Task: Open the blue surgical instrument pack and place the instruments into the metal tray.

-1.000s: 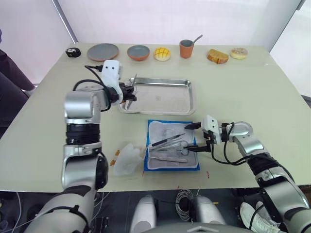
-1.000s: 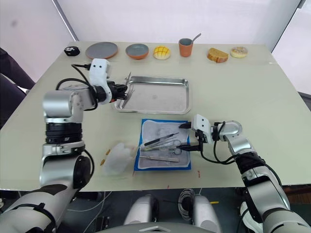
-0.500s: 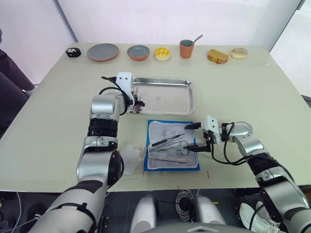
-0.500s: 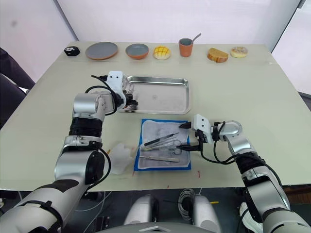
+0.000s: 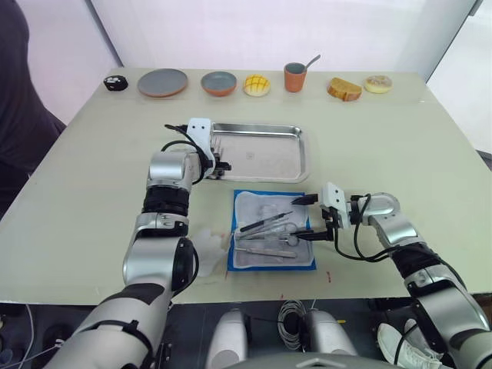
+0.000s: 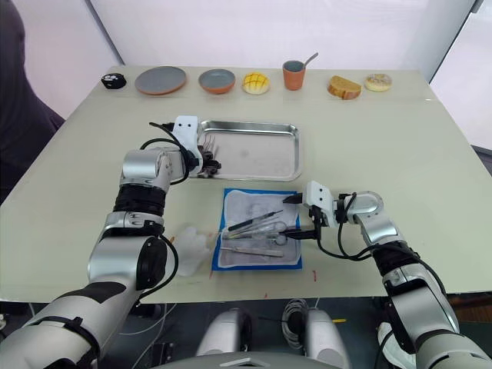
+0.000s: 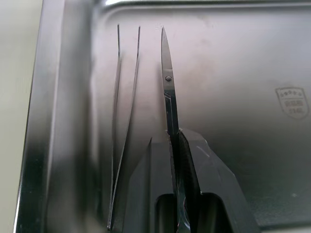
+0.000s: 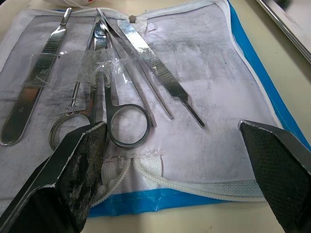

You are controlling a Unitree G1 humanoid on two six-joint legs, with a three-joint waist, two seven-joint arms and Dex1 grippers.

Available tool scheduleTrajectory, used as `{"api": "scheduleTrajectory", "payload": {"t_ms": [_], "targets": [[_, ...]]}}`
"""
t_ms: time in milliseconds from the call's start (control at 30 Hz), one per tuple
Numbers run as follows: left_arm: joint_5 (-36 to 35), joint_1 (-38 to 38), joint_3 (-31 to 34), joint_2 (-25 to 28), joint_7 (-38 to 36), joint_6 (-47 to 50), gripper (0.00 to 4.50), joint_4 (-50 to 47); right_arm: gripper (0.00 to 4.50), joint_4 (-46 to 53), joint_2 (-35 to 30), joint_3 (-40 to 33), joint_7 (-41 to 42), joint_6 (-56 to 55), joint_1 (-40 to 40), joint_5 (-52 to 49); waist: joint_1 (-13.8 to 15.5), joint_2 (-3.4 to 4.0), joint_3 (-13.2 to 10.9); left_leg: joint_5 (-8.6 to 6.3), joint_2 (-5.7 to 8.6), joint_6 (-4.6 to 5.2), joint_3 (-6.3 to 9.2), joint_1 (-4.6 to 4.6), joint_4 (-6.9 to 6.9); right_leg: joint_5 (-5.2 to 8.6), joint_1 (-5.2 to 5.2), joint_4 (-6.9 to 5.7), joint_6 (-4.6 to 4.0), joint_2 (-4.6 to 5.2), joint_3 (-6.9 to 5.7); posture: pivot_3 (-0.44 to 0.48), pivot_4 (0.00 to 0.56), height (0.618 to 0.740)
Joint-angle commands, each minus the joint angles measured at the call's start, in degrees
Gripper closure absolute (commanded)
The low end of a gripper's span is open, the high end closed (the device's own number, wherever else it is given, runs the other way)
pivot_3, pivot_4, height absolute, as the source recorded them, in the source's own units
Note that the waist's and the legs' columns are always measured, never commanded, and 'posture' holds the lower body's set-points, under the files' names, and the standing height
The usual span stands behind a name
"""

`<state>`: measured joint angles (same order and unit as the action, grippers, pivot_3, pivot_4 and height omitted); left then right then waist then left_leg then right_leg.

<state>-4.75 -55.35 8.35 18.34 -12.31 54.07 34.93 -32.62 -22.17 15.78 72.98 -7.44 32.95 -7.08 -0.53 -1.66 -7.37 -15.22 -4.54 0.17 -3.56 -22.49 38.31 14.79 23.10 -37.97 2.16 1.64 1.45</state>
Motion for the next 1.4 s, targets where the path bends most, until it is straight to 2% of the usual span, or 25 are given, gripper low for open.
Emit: {"api": "scheduleTrajectory", "payload": {"t_ms": [33, 167, 200, 500, 600, 767, 867, 967, 1067, 1233, 1333, 1400], "targets": [[-0.38, -1.57, 0.08, 0.80, -0.10, -1.22, 4.48, -0.46, 0.00, -3.91, -1.60, 2.20, -1.61, 2.61, -2.74, 4.49, 0.00, 0.00, 0.00, 0.00, 0.00, 0.00, 0.00, 0.00, 0.00, 0.00, 0.00, 0.00, 0.00, 0.00, 0.00, 0.000, 0.150, 0.740], [-0.75, -1.96, 0.49, 0.66, 0.03, -0.84, 4.48, -0.51, 0.00, -3.78, -1.77, 2.23, -1.53, 2.62, -2.89, 4.53, 0.01, 0.00, 0.00, 0.00, 0.00, 0.00, 0.00, 0.00, 0.00, 0.00, 0.00, 0.00, 0.00, 0.00, 0.00, 0.000, 0.150, 0.740], [-0.79, -1.98, 0.47, 0.62, 0.01, -0.77, 3.73, -0.70, 0.00, -3.76, -1.78, 2.24, -1.52, 2.64, -2.90, 4.53, 0.01, 0.00, 0.00, 0.00, 0.00, 0.00, 0.00, 0.00, 0.00, 0.00, 0.00, 0.00, 0.00, 0.00, 0.00, 0.000, 0.150, 0.740], [-3.04, -0.44, 0.88, 1.61, -1.41, 2.83, 3.73, -7.29, 0.00, -4.01, -1.48, 2.29, -1.59, 2.54, -2.83, 4.51, 0.00, 0.00, 0.00, 0.00, 0.00, 0.00, 0.01, -0.01, 0.00, 0.00, 0.00, 0.00, 0.00, 0.00, -0.01, 0.000, 0.150, 0.740], [-6.12, 0.83, 1.11, 1.55, -4.92, 4.04, 3.73, -12.97, 0.00, -4.11, -1.43, 2.27, -1.56, 2.46, -2.80, 4.46, -0.02, 0.00, 0.00, 0.00, 0.00, 0.00, 0.01, -0.01, 0.00, 0.00, 0.00, 0.00, 0.00, 0.00, -0.01, 0.000, 0.150, 0.740], [-12.87, 7.85, -1.53, 3.93, -14.60, 6.03, 3.73, -30.93, 0.00, -4.21, -1.46, 2.09, -1.58, 2.23, -2.78, 4.31, -0.07, 0.02, -0.01, 0.01, 0.00, -0.02, 0.01, 0.00, -0.01, 0.00, 0.00, 0.00, 0.00, 0.01, 0.02, 0.000, 0.150, 0.740], [-17.96, 15.50, -1.29, 6.18, -22.67, 0.66, 3.73, -42.51, 0.00, -4.24, -1.34, 1.93, -1.63, 2.16, -2.67, 4.11, -0.18, 0.08, -0.01, 0.01, 0.00, -0.03, -0.01, 0.02, -0.02, 0.00, 0.00, 0.00, 0.00, 0.02, 0.05, 0.000, 0.150, 0.740], [-21.65, 23.11, -0.44, 10.57, -30.82, -4.20, 3.73, -49.20, 0.00, -4.52, -1.05, 1.81, -1.61, 1.98, -2.40, 3.91, -0.17, 0.09, -0.01, 0.02, -0.01, -0.04, 0.01, 0.03, -0.04, 0.00, -0.01, 0.00, -0.01, 0.04, 0.04, 0.000, 0.150, 0.740], [-23.10, 29.20, -0.31, 16.27, -38.85, -9.43, 3.73, -50.99, 0.00, -4.71, -0.84, 1.80, -1.55, 1.87, -2.18, 3.80, -0.23, 0.11, 0.00, 0.01, 0.00, -0.02, -0.01, 0.06, -0.06, 0.01, -0.02, 0.02, -0.02, 0.03, 0.06, 0.000, 0.150, 0.740], [-26.27, 36.30, 1.85, 23.75, -53.78, -19.58, 3.73, -47.16, 0.00, -5.15, -0.50, 1.90, -1.55, 1.53, -2.17, 3.89, -0.09, 0.09, 0.02, -0.14, -0.01, 0.22, -0.02, 0.08, -0.08, 0.02, -0.03, 0.06, -0.03, 0.04, 0.04, 0.000, 0.150, 0.740], [-28.07, 39.25, 3.87, 26.92, -59.59, -22.39, 2.89, -44.50, 0.00, -4.59, -0.50, 1.81, -1.47, 1.88, -2.31, 3.68, -0.07, 0.11, 0.02, -0.14, -0.01, 0.23, -0.01, 0.10, -0.09, 0.04, -0.03, 0.04, -0.07, 0.03, 0.03, 0.000, 0.150, 0.740], [-28.65, 41.36, 5.40, 29.25, -62.72, -23.87, 2.07, -42.53, 0.00, -4.25, -0.71, 1.68, -1.32, 2.03, -2.39, 3.54, -0.10, 0.11, 0.01, -0.14, -0.01, 0.24, -0.02, 0.10, -0.09, 0.05, -0.03, 0.04, -0.07, 0.03, 0.03, 0.000, 0.150, 0.740]]}}
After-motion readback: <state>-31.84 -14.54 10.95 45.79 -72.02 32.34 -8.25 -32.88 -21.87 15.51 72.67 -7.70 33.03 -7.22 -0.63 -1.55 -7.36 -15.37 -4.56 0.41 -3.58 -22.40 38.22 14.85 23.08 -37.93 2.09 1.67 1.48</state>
